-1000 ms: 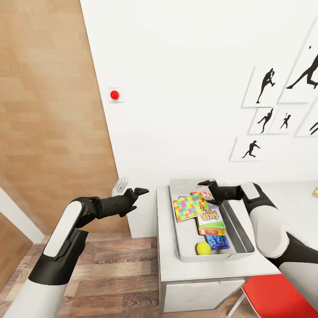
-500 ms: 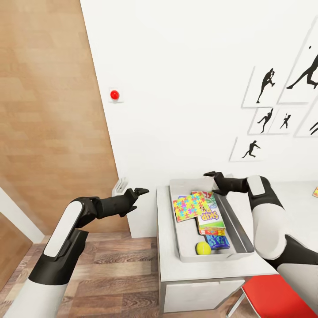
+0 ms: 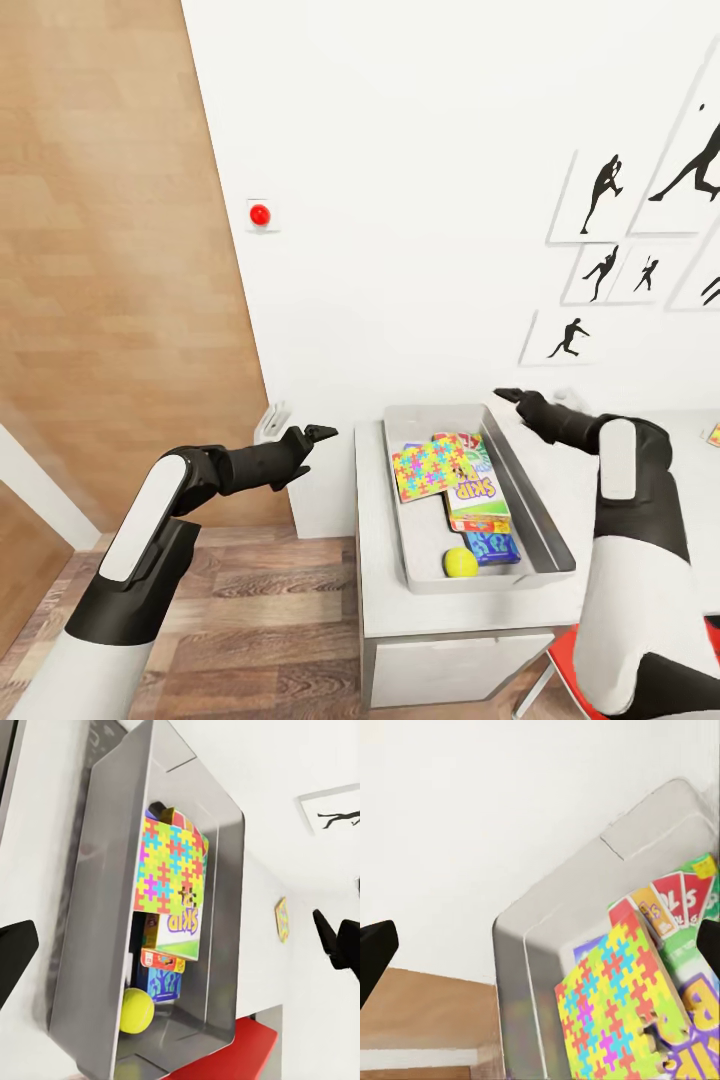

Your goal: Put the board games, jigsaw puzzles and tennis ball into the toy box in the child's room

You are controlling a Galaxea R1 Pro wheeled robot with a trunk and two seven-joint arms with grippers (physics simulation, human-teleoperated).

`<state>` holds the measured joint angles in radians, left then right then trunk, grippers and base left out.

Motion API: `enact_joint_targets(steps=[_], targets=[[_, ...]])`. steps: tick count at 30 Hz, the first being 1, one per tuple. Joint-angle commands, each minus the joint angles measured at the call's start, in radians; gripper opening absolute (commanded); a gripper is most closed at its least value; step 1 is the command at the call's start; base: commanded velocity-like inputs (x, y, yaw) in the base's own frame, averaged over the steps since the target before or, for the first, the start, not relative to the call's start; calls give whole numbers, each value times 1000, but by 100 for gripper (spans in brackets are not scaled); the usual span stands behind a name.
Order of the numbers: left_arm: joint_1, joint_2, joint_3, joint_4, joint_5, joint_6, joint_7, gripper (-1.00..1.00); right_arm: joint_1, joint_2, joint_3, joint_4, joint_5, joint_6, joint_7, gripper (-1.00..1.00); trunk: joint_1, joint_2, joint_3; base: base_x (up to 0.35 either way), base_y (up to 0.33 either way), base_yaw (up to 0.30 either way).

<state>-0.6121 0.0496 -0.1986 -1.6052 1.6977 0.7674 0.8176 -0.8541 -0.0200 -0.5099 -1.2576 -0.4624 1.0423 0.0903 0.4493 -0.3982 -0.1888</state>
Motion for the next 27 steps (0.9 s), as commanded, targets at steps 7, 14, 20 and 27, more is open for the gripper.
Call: enact_joint_targets(steps=[7,14,20,27], targets=[[0,1,-2,-2,10,-1,-15,100,193,-46,134,-286,-66,5,187,100,1,-2,-2,0,0,0],[2,2,-5,-2,10,2,-64,100,250,-128,160,-335,-81,5,451,100,1,-2,-2,0,0,0],[4,6,-10,-2,10,4,-119,100,286,-218,158,-351,-85,5,726,100,1,-2,-2,0,0,0],[11,10,-10,-2,10,5,-140,100,319,-260,123,-356,-83,0,836,100,1,-2,-2,0,0,-4]])
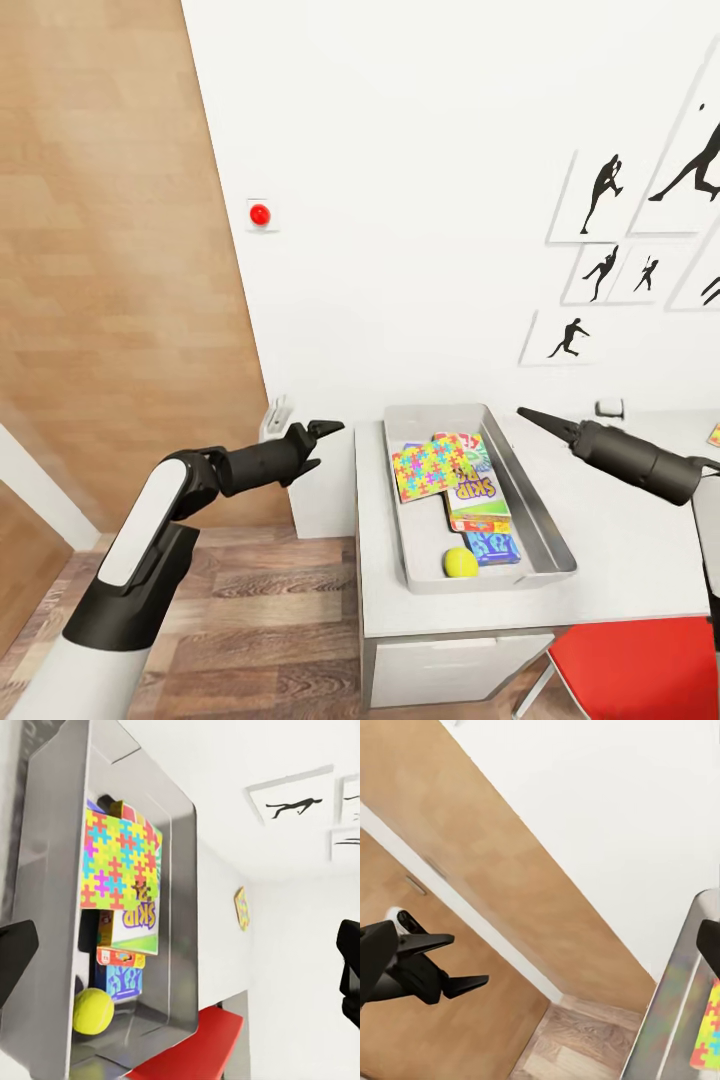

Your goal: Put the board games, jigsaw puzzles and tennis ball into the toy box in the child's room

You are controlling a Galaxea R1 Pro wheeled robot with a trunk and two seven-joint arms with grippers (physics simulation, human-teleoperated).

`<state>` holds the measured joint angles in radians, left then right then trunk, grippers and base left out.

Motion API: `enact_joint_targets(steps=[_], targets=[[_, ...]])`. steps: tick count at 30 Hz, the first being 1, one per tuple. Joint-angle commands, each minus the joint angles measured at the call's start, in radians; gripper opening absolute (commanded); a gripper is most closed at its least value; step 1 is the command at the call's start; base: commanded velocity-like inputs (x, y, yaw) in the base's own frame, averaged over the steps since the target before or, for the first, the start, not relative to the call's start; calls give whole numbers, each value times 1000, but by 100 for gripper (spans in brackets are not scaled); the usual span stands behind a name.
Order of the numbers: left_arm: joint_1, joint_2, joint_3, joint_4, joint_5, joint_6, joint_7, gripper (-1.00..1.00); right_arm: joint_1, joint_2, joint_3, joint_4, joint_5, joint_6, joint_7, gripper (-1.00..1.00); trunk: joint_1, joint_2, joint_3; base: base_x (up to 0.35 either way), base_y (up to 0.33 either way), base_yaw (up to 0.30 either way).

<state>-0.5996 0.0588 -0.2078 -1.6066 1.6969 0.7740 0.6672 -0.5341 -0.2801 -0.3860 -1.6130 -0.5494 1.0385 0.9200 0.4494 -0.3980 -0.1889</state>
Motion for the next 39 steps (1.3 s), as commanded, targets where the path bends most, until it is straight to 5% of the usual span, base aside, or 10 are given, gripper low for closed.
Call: enact_joint_targets(steps=[1,18,19,25,39], targets=[[1,1,-1,-1,10,-2,8,100,3,-4,-11,0,4,-1,14,100,1,-2,-2,0,0,-56],[9,3,3,-1,10,7,-32,100,18,-18,-49,-2,11,-9,33,100,1,-2,-2,0,0,-214],[7,5,12,-1,10,17,-127,100,18,-19,-53,-2,21,-8,2,100,1,-2,-2,0,0,-88],[10,45,48,-1,9,36,-383,100,33,-25,-62,-2,30,-8,-56,100,1,-2,-2,0,0,-41],[4,44,46,-1,5,40,-431,100,43,-26,-65,-2,31,-8,-67,100,1,-2,-2,0,-166,-3]])
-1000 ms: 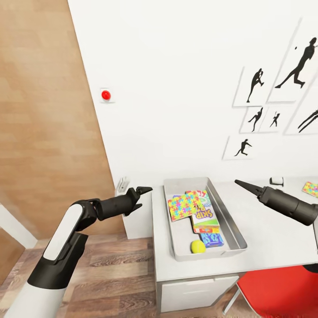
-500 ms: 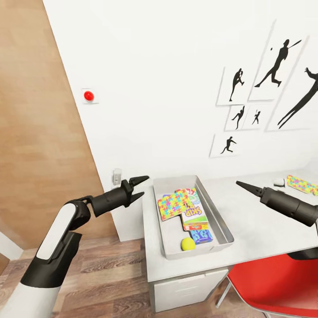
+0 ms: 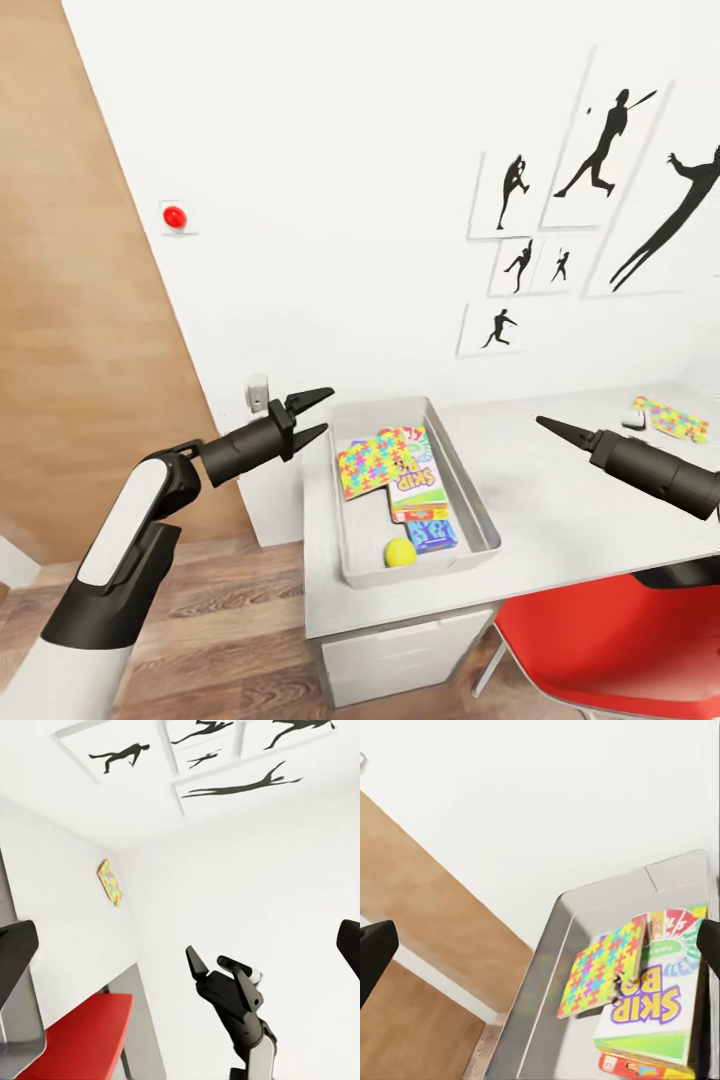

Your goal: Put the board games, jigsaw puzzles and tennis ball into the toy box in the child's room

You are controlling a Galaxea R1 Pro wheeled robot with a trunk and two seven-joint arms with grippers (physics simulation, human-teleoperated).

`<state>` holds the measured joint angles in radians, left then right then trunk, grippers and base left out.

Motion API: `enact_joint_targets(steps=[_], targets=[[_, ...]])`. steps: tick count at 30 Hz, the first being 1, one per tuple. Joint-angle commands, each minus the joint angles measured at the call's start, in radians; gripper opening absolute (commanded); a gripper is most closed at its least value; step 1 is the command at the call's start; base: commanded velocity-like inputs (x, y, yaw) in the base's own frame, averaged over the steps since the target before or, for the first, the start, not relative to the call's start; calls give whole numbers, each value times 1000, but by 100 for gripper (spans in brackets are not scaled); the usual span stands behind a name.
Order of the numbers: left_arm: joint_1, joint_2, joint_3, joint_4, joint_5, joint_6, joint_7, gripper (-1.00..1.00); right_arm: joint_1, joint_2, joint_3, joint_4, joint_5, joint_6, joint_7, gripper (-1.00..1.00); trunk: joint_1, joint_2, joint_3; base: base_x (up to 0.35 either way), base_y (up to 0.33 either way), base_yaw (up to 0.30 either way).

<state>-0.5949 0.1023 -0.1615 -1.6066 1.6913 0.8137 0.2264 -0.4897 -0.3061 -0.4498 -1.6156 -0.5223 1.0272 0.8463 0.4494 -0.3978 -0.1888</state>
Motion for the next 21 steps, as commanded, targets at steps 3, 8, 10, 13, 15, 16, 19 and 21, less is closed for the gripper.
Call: enact_joint_targets(steps=[3,8,10,13,15,16,19,21], targets=[[-3,-1,-3,-1,5,1,15,100,-1,0,-1,0,4,4,5,100,1,-2,-2,0,-293,0],[-9,-8,-29,-1,1,0,54,100,-1,-1,-2,0,4,5,2,100,1,-2,-2,0,-312,-56],[-9,-8,-29,-1,1,0,55,100,-1,-1,-2,0,4,5,2,100,1,-2,-2,0,-316,-57],[-9,-8,-31,-1,1,0,56,100,-1,-1,-2,0,4,5,2,100,1,-2,-2,0,-318,-147],[-9,-9,-31,-1,1,-1,56,100,-1,-1,-2,0,4,5,2,100,1,-2,-2,0,-319,-203],[-9,-9,-31,-1,0,-1,56,100,-1,-1,-2,0,4,5,1,100,1,-2,-2,0,-319,-224],[-9,-9,-32,-1,0,-1,56,100,-1,-2,-2,0,4,5,1,100,1,-2,-2,0,-319,-243],[-9,-9,-32,-1,0,-1,56,100,-1,-2,-2,0,4,5,1,100,1,-2,-2,7,-317,-256]])
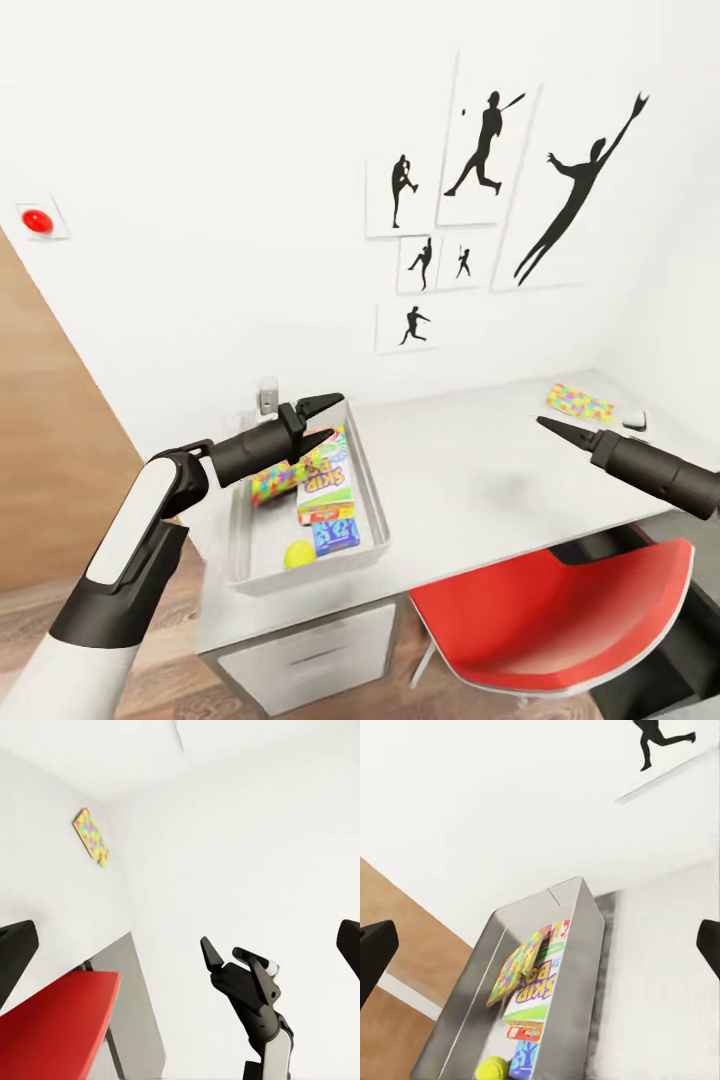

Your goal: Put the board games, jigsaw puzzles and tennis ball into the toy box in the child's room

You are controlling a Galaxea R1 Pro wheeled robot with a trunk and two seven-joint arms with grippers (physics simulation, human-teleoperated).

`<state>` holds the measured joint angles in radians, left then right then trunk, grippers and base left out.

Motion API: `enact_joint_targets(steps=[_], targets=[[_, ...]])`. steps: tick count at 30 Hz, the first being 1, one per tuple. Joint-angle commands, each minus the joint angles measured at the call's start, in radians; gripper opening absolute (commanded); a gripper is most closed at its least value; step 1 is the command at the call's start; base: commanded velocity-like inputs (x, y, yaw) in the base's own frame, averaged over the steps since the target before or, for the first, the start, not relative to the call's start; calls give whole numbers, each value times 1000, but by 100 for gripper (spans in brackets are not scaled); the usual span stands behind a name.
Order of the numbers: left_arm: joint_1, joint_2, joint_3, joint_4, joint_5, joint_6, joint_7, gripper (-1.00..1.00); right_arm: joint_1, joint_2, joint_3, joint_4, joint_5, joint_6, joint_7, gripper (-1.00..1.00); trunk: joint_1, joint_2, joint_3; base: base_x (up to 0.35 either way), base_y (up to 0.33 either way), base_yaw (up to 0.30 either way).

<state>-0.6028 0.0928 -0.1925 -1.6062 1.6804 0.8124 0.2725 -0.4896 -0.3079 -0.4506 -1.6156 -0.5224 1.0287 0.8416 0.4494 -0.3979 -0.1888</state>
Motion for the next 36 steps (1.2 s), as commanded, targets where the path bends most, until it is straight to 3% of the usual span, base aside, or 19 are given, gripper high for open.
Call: enact_joint_targets(steps=[1,9,26,36], targets=[[-1,0,-1,-1,10,0,10,100,-1,0,-1,0,4,4,6,100,1,-2,-2,22,-311,-261],[0,0,-2,0,10,-1,10,100,-1,0,-1,0,4,17,6,100,1,-2,-2,63,-220,-270],[0,1,-2,1,9,-3,10,100,-3,-1,-1,0,7,19,4,100,1,-2,-2,9,-26,-278],[0,3,2,2,8,-4,12,100,-3,-2,-2,0,41,19,4,100,1,-2,-2,1,-2,-278]])
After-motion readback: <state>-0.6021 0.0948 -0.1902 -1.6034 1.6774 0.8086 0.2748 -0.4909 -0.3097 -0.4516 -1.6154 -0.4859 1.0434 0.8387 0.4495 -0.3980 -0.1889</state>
